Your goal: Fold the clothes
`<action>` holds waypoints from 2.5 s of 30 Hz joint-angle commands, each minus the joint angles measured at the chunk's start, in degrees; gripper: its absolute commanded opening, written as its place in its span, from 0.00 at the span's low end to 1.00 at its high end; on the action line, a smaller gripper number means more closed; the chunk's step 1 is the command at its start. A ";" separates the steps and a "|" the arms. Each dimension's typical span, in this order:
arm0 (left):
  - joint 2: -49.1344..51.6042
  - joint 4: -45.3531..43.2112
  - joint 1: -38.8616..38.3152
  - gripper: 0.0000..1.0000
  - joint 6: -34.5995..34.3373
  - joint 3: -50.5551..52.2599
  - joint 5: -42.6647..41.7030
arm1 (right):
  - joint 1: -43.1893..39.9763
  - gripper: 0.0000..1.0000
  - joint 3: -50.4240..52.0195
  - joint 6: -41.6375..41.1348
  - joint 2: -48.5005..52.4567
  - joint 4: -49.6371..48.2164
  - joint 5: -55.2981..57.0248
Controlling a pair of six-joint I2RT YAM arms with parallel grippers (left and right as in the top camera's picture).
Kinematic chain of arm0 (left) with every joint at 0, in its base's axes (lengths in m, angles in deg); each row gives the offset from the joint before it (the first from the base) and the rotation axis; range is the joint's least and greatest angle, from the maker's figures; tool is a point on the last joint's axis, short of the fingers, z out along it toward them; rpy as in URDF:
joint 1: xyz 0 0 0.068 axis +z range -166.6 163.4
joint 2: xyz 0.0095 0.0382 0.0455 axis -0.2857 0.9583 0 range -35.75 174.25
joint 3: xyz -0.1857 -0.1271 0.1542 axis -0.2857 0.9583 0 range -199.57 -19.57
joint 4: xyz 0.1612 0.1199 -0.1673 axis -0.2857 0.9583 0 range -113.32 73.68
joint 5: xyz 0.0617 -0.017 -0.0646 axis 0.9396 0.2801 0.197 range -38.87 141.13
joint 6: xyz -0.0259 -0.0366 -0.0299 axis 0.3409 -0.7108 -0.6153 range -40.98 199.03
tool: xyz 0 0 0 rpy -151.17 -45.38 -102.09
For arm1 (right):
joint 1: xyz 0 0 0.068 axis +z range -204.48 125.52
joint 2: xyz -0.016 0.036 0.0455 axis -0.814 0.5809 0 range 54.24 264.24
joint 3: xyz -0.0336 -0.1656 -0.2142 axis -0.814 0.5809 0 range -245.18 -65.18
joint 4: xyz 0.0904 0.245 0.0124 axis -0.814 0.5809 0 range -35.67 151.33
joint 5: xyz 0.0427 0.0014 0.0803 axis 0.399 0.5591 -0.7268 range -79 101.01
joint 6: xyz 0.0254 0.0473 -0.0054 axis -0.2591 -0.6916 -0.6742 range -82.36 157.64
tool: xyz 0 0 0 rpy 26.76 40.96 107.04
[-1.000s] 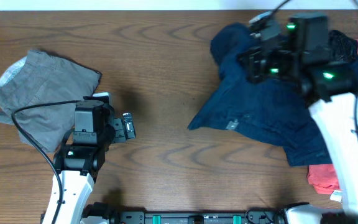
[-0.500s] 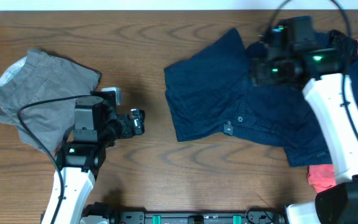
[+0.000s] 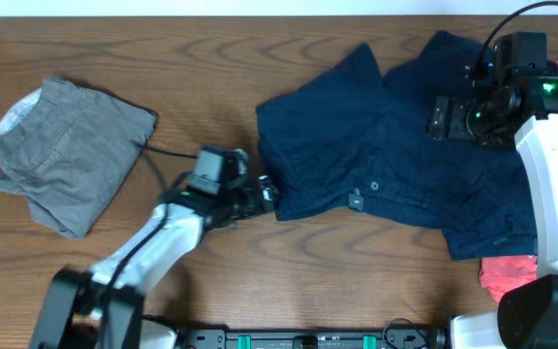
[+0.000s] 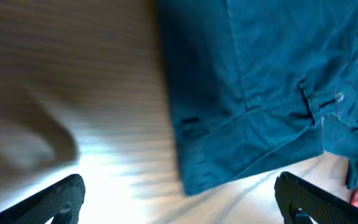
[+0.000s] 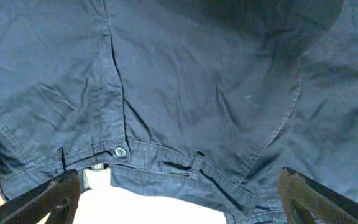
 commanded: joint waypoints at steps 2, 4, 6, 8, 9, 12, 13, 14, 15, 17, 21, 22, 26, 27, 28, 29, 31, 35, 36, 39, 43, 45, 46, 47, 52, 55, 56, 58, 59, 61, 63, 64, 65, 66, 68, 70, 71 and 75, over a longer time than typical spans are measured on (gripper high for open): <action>5.68 -6.99 -4.28 0.98 -6.84 -1.03 -1.44 | -0.44 0.99 -0.04 -0.46 -1.11 0.81 0.17; 8.07 -11.21 -5.84 0.99 -7.34 -1.03 -1.44 | -0.44 0.99 -0.04 -0.46 -1.11 0.98 0.17; 10.25 -14.43 -7.23 0.86 -7.54 -1.03 -1.44 | -0.44 0.98 -0.04 -0.46 -1.11 1.11 0.17; 11.72 -16.44 -8.28 0.58 -7.54 -1.05 -1.44 | -0.44 0.98 -0.04 -0.46 -1.11 1.25 0.20; 12.26 -17.03 -8.66 0.33 -7.54 -1.05 -1.44 | -0.46 0.98 -0.04 -0.44 -1.11 1.25 0.22; 12.09 -17.11 -8.74 0.06 -7.41 -1.05 -1.70 | -0.46 0.97 -0.04 -0.46 -1.11 1.29 0.42; 11.63 -17.09 -8.33 0.06 -6.69 -1.07 -1.97 | -0.46 0.97 -0.04 -0.48 -1.11 1.42 0.70; 10.62 -16.81 -7.54 0.06 -5.29 -1.14 -2.60 | -0.46 0.97 -0.04 -0.48 -1.11 1.53 1.16; 9.53 -16.46 -6.60 0.06 -3.72 -1.29 -3.41 | -0.52 0.97 -0.04 -0.46 -1.11 1.68 1.38; 6.21 -14.16 -3.72 0.06 -1.46 -2.23 -4.68 | -0.66 0.96 -0.04 -0.46 -1.11 1.90 1.49; -1.01 -4.42 4.81 0.06 4.09 -9.07 -4.66 | -1.27 0.94 -0.04 -0.46 -1.11 2.08 1.49; -2.43 -2.32 7.34 0.06 5.68 -11.72 -4.63 | -1.31 0.93 -0.04 -0.48 -1.11 2.08 1.46; -4.37 1.57 16.90 0.06 7.17 -21.55 -4.63 | -1.29 0.87 -0.04 -0.50 -1.11 2.19 1.44; -4.28 1.55 18.80 0.06 7.32 -23.10 -4.48 | -1.29 0.86 -0.04 -0.50 -1.11 2.27 1.44; -4.00 1.31 20.92 0.06 8.20 -24.44 -3.93 | -1.31 0.86 -0.04 -0.50 -1.11 2.29 1.46; -3.76 1.36 22.56 0.06 8.50 -25.22 -2.78 | -1.31 0.86 -0.04 -0.50 -1.11 2.32 1.44; -3.19 1.40 25.59 0.08 8.68 -25.57 -1.40 | -1.29 0.86 -0.04 -0.48 -1.11 2.38 1.44; -1.60 8.68 27.67 0.98 8.68 -25.55 -2.05 | -1.29 0.86 -0.04 -0.48 -1.11 2.62 1.46; -1.25 11.28 27.43 0.98 8.68 -25.49 -2.05 | -1.29 0.86 -0.04 -0.48 -1.11 2.58 1.46; 0.00 20.74 25.64 0.98 8.66 -25.46 -2.05 | -1.25 0.86 -0.04 -0.48 -1.11 2.49 1.44; 1.64 31.10 20.90 0.98 8.61 -24.41 -2.03 | -1.27 0.87 -0.04 -0.48 -1.09 2.51 1.46; 2.49 34.12 18.05 0.98 7.78 -23.54 -2.03 | -1.25 0.88 -0.04 -0.46 -1.09 2.54 1.46; 3.06 35.19 16.33 0.98 6.25 -22.88 -2.03 | -1.25 0.88 -0.04 -0.46 -1.09 2.54 1.46; 3.65 35.98 14.64 0.98 3.74 -22.14 -2.01 | -1.25 0.89 -0.04 -0.46 -1.09 2.51 1.46; 5.77 34.01 7.04 0.98 -11.50 -17.42 -1.97 | -1.25 0.89 -0.04 -0.46 -1.09 2.54 1.46; 6.45 27.65 2.86 0.98 -16.68 -13.86 -1.18 | -1.25 0.89 -0.04 -0.46 -1.09 2.56 1.46; 6.73 24.96 1.27 0.98 -18.56 -12.35 -0.37 | -1.25 0.89 -0.04 -0.48 -1.09 2.56 1.46; 7.10 21.38 -0.94 0.98 -21.09 -10.10 1.55 | -1.27 0.89 -0.04 -0.46 -1.09 2.58 1.46; 7.26 19.69 -1.88 1.00 -21.88 -9.20 2.47 | -1.25 0.89 -0.04 -0.46 -1.09 2.62 1.46; 7.78 16.41 -3.37 0.82 -21.90 -7.61 4.37 | -1.25 0.89 -0.04 -0.46 -1.09 2.82 1.46; 8.22 16.20 -4.11 0.54 -21.88 -7.13 7.54 | -1.25 0.89 -0.04 -0.46 -1.09 2.93 1.46; 8.31 17.07 -4.24 0.31 -21.75 -7.10 8.59 | -1.25 0.89 -0.04 -0.46 -1.09 2.93 1.46; 8.31 18.16 -4.22 0.13 -20.94 -7.10 8.74 | -1.25 0.89 -0.04 -0.46 -1.09 2.93 1.46; 8.28 19.17 -4.22 0.06 -20.13 -7.10 8.72 | -1.25 0.89 -0.04 -0.46 -1.09 2.91 1.46; 8.11 23.15 -3.91 0.06 -17.22 -7.15 8.70 | -1.27 0.89 -0.04 -0.39 -1.09 2.84 1.49; 7.37 30.12 -2.62 0.06 -13.53 -7.19 8.72 | -1.27 0.86 -0.04 0.66 -1.05 2.86 1.46; 6.86 33.44 -1.57 0.06 -11.37 -7.21 8.76 | -1.27 0.83 -0.04 1.11 -0.96 2.89 1.46; 2.29 46.80 6.97 0.06 -2.78 -7.21 8.92 | -1.27 0.61 -0.04 2.69 0.24 2.91 1.46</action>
